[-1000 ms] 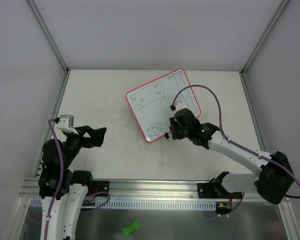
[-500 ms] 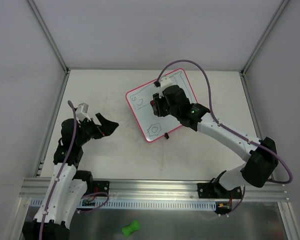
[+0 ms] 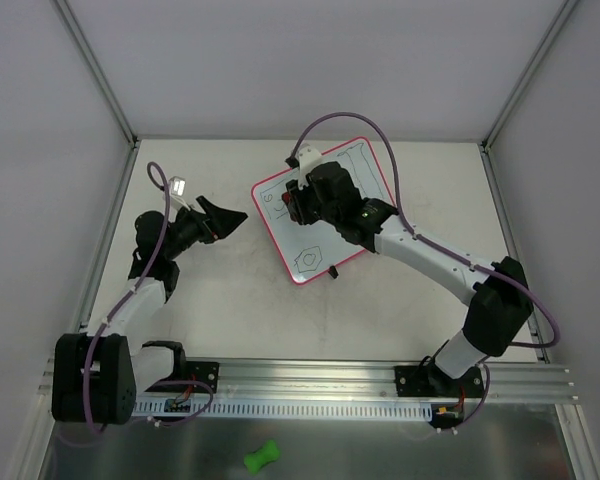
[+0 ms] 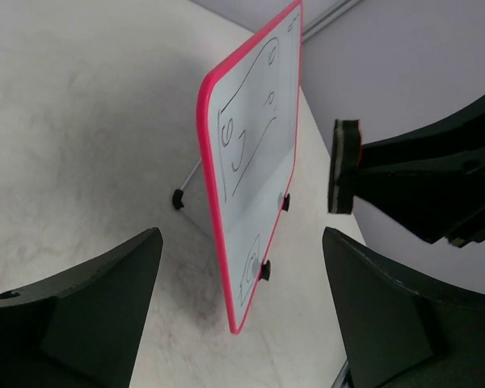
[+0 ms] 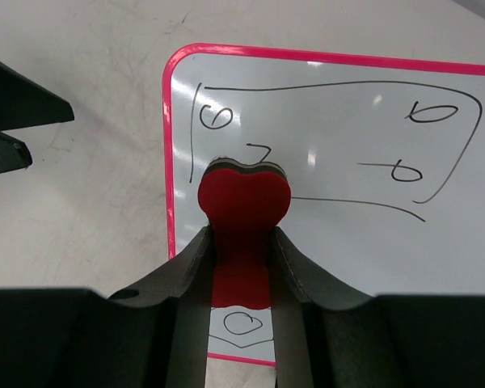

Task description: Erase the whiteboard

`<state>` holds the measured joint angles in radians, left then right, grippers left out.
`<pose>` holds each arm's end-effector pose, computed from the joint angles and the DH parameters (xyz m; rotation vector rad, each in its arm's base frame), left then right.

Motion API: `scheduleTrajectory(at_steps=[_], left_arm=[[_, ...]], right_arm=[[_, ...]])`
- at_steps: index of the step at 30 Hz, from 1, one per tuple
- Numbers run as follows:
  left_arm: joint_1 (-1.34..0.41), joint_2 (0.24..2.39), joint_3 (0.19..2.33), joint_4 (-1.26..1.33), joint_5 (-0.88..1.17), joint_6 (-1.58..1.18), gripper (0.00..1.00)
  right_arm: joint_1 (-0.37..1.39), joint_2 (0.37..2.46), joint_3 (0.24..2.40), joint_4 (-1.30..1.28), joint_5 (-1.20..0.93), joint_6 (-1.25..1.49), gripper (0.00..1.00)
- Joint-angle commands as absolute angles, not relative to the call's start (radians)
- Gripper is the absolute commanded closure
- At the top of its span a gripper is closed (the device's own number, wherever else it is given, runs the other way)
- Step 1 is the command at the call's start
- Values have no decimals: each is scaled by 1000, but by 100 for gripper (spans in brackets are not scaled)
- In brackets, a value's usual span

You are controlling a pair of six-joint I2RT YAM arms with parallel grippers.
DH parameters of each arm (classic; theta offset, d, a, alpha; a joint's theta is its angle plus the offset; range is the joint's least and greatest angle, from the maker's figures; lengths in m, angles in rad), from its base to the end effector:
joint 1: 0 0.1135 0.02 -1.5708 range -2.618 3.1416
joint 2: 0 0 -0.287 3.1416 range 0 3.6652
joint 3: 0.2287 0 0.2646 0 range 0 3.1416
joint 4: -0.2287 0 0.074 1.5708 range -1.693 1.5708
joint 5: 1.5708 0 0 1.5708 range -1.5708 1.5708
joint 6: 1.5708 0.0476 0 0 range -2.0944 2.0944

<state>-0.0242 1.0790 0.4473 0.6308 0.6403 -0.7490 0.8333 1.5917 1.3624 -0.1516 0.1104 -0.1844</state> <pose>0.2393 -0.0342 0.2626 -0.0715 1.6818 -1.0926 0.2750 0.2949 0.3552 -0.8915 1.7487 0.3204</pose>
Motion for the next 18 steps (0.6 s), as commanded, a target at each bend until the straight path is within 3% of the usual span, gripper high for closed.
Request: scheduleTrajectory(at_steps=[1, 18], left_arm=[[-15, 1158, 540, 851, 696, -772, 19], [-12, 1506, 710, 1009, 729, -772, 32]], right_arm=[[845, 1624, 1430, -78, 110, -225, 100], [876, 1756, 1516, -8, 144, -285, 100]])
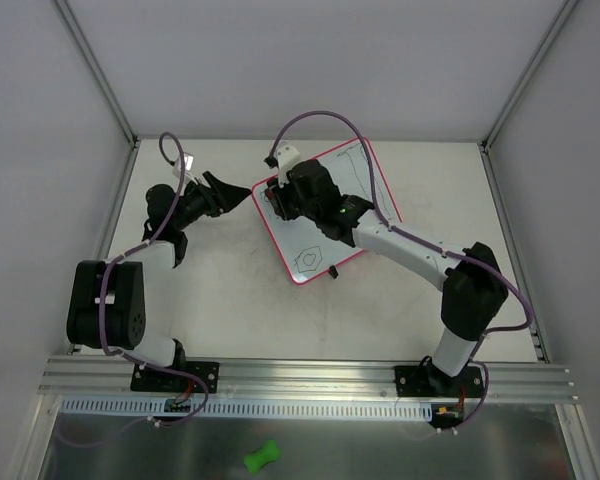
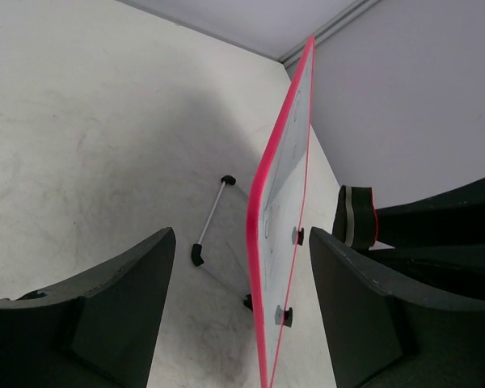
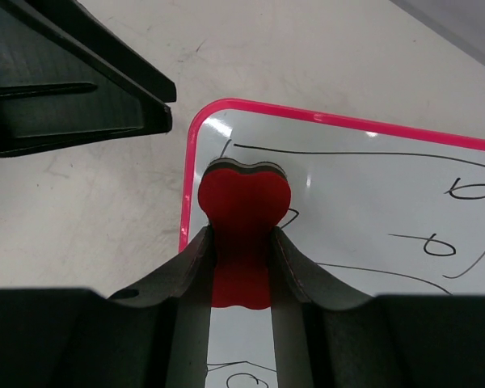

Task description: Erase the whiteboard

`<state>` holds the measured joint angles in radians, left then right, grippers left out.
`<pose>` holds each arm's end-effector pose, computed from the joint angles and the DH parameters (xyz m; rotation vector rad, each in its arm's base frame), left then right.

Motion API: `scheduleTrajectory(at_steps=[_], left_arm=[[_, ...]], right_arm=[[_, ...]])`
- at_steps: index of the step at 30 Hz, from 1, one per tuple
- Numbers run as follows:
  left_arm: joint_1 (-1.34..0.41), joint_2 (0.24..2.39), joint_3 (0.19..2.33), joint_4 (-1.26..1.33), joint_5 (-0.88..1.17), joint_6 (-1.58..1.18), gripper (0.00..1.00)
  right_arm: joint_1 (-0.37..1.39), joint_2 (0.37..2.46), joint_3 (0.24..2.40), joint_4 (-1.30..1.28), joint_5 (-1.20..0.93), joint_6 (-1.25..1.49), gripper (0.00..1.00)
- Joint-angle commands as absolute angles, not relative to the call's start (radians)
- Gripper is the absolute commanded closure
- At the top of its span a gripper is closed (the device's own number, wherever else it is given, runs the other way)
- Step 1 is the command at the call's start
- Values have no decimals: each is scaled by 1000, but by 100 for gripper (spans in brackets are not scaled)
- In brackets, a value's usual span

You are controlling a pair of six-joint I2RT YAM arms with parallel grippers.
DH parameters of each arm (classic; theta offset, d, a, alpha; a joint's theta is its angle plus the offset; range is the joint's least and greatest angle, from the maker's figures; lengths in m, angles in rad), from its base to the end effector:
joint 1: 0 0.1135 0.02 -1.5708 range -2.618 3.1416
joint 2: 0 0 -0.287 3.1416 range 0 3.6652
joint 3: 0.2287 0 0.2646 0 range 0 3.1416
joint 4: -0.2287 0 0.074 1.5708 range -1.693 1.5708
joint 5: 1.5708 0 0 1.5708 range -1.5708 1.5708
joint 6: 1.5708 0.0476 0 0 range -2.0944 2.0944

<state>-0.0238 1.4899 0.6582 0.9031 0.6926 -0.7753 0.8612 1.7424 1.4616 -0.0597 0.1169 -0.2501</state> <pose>0.3243 -0.0381 0.2574 -0.0098 1.6311 -1.1410 0.2958 0.3359 0.3420 -0.9447 1.6719 0.3008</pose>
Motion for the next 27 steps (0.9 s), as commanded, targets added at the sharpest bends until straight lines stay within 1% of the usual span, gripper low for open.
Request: scheduleTrajectory(at_steps=[1, 8, 11, 14, 20, 27], left_arm=[[-12, 1526, 718, 1015, 732, -770, 33], [-12, 1594, 738, 1100, 778, -799, 40], [-14, 1618, 726, 1166, 795, -825, 49], [-15, 1637, 716, 1216, 801, -845, 53], [-29, 1655, 724, 1239, 818, -848, 53], [-69, 1640, 747, 1132, 815, -772, 55]], right_arm=[[876, 1761, 1517, 21, 146, -285, 100], [877, 1805, 1549, 25, 155, -281, 100], [876, 1819, 1560, 25, 153, -272, 100], [877, 1825, 1566, 23, 158, -268, 100], [876, 1827, 1568, 20, 170, -267, 100], [876, 1835, 1568, 9, 170, -247, 100]])
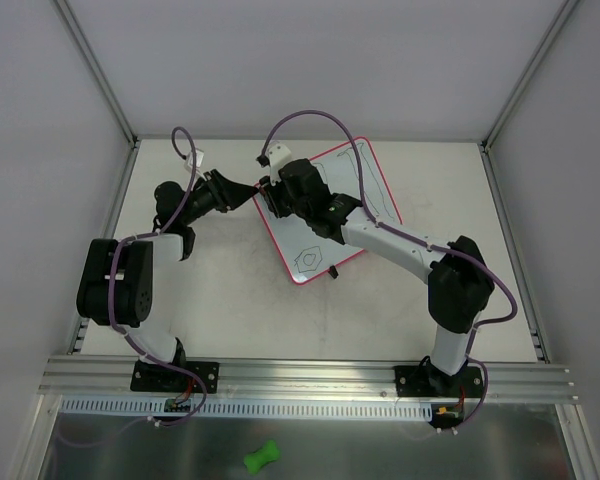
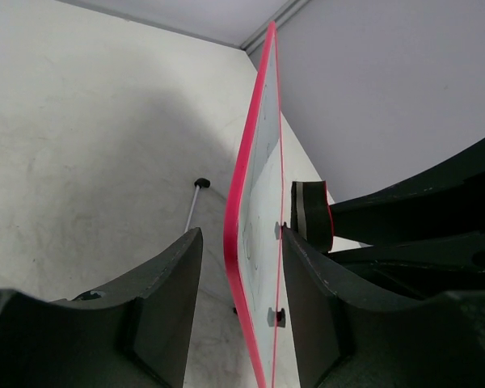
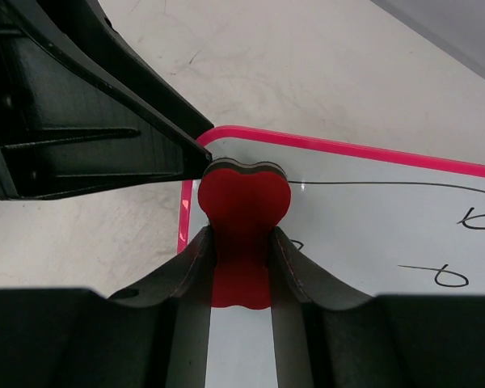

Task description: Erase the whiteboard

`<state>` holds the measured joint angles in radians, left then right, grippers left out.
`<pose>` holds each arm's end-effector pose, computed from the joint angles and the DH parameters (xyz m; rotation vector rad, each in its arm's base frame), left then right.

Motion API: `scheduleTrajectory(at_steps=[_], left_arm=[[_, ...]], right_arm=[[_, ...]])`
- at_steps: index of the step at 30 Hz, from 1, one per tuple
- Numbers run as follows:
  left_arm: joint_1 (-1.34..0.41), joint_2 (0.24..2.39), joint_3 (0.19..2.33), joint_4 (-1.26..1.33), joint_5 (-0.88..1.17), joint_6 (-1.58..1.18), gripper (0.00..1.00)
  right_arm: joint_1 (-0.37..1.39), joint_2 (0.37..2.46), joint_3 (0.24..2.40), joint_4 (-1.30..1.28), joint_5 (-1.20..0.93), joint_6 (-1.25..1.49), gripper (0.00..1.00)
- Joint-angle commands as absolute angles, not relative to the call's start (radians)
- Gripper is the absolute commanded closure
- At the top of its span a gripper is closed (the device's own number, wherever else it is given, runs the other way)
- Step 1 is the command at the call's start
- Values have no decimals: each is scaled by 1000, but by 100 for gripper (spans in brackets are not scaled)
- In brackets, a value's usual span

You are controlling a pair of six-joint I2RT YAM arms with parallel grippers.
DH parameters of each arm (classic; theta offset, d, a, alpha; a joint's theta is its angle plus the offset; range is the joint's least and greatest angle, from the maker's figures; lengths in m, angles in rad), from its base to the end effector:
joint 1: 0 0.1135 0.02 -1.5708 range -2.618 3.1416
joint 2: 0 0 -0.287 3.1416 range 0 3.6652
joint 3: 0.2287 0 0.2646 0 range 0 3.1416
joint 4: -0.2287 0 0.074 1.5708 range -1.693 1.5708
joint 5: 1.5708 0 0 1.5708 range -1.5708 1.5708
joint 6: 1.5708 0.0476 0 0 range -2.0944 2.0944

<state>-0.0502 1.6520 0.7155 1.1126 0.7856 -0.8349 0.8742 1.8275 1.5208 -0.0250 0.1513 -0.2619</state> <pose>0.3482 -0.0512 0.2464 0.1055 1.5734 -1.2518 0.3078 0.3568 0.3311 -0.9380 1.6612 0.2718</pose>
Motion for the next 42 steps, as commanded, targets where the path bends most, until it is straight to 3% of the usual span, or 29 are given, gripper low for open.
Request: scheduleTrajectory(at_steps=[1, 6, 28, 34, 42], left_arm=[[-75, 1638, 746, 1111, 813, -762, 56], [-86, 1632, 744, 1078, 795, -732, 62], [-48, 1580, 663, 1135, 773, -756, 62], [-43, 1620, 663, 1238, 824, -808, 74], [-38, 1644, 658, 1330, 870, -859, 75]], right_arm=[[877, 1835, 1566, 9, 170, -241, 100], [877, 1841, 1565, 5, 156, -235, 100], [877, 1870, 1597, -26, 172, -232, 100], [880, 1897, 1631, -55, 178, -233, 100], [894, 1910, 1646, -63, 184, -245, 100]])
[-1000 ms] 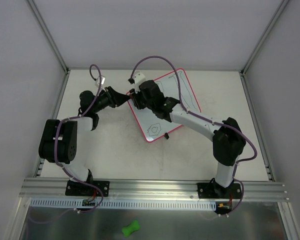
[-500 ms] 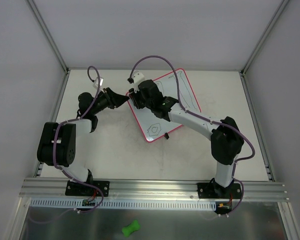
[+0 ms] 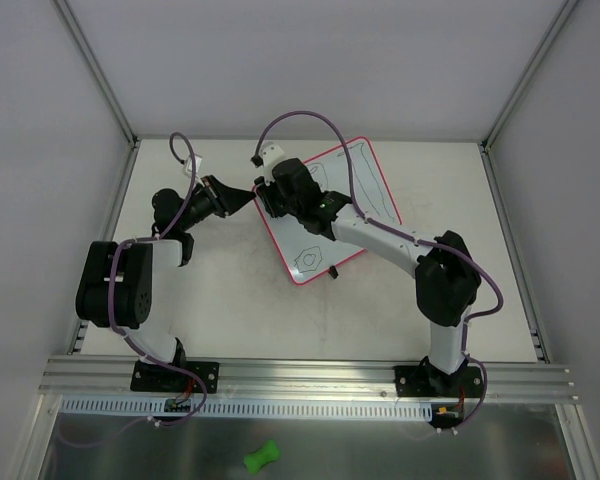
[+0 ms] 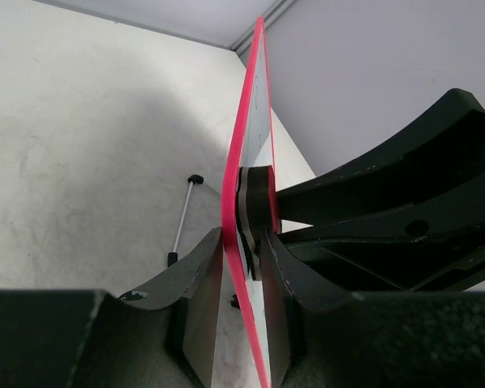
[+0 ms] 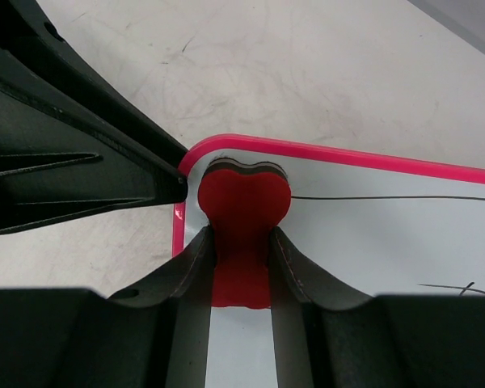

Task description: Erase the whiteboard

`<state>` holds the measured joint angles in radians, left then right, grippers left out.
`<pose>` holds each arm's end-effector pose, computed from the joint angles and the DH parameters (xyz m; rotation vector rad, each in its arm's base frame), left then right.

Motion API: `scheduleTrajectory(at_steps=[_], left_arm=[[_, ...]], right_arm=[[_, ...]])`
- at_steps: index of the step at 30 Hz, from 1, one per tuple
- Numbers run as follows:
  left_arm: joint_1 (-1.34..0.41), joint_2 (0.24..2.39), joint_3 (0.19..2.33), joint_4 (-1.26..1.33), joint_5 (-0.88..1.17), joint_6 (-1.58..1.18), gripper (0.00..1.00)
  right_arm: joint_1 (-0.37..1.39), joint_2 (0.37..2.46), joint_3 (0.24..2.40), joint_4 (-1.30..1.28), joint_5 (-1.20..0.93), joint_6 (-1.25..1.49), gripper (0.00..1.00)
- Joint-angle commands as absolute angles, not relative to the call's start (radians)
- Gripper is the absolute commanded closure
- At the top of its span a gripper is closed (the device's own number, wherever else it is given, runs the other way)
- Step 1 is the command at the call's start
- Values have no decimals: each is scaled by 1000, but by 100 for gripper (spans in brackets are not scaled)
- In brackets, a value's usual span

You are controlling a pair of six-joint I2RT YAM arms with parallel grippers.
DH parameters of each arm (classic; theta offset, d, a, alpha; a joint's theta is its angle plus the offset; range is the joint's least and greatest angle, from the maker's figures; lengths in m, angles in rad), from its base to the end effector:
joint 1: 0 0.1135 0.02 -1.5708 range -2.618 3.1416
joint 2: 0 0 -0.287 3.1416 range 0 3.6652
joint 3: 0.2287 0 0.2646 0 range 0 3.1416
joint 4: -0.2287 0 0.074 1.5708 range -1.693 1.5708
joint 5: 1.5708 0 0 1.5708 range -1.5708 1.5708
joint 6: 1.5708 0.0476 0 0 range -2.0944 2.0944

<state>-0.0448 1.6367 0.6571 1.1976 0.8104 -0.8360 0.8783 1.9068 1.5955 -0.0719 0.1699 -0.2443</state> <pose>0.3347 -0.0495 0.2424 0.1471 1.5415 -1.2552 0.3193 0.3724 0.3174 -0.9447 1.7135 0.2530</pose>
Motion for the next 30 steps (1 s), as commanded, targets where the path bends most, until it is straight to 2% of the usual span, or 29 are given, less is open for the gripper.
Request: scheduleTrajectory(at_steps=[1, 6, 30], left_arm=[[-38, 1649, 658, 1350, 876, -865, 75], [-38, 1675, 669, 1378, 894, -900, 67], [-40, 1664, 663, 1374, 905, -896, 66]], right_arm=[[894, 1910, 1646, -63, 187, -247, 100], [897, 1922, 1655, -75, 186, -249, 100], [824, 1939, 1663, -135, 290, -183, 100]])
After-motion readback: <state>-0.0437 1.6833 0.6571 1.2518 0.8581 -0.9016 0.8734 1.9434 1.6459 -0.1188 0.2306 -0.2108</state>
